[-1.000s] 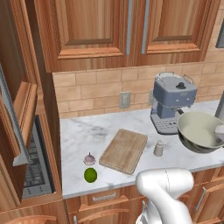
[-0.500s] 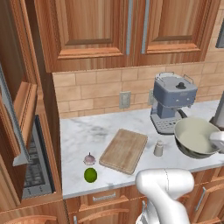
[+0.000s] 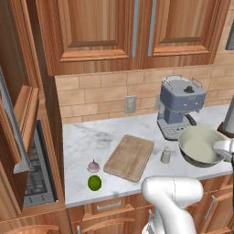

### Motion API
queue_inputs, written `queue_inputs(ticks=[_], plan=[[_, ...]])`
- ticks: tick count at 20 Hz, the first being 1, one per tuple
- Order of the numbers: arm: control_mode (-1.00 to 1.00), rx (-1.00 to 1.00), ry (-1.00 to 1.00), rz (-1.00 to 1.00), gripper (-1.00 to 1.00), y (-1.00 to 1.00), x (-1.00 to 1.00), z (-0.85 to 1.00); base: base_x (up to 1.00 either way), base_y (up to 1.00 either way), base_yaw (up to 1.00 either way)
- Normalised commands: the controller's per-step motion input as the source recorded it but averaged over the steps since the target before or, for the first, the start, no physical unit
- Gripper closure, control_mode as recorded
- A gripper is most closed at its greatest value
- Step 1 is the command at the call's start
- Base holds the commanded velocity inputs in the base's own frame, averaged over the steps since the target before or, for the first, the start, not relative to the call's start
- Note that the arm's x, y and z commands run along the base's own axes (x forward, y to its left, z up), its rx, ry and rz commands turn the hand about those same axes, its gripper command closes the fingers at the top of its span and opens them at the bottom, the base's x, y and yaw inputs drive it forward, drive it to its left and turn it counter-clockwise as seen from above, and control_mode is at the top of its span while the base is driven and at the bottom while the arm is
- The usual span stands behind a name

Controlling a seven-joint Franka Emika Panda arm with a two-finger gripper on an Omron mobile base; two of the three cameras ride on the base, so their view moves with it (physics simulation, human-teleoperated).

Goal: Open the cabinet. Place the bowl and condiment on the counter. Then place the lime and garlic on the cutting board.

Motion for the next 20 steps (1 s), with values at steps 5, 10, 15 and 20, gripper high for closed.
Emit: queue_inputs(ticks=[5,10,15,20], plan=[[-1.00,-0.02,0.00,0.00,1.00,-0.12,0.17,-0.26,0.00,0.00,0.00],[-1.00,-0.01,0.00,0.00,1.00,-0.17,0.22,-0.24,0.00,0.00,0.00],[-1.00,-0.01,0.03,0.00,1.00,-0.14,0.26,-0.19,0.00,0.00,0.00],[-1.00,0.00,0.04,0.00,1.00,-0.10,0.26,-0.20,0.00,0.00,0.00]])
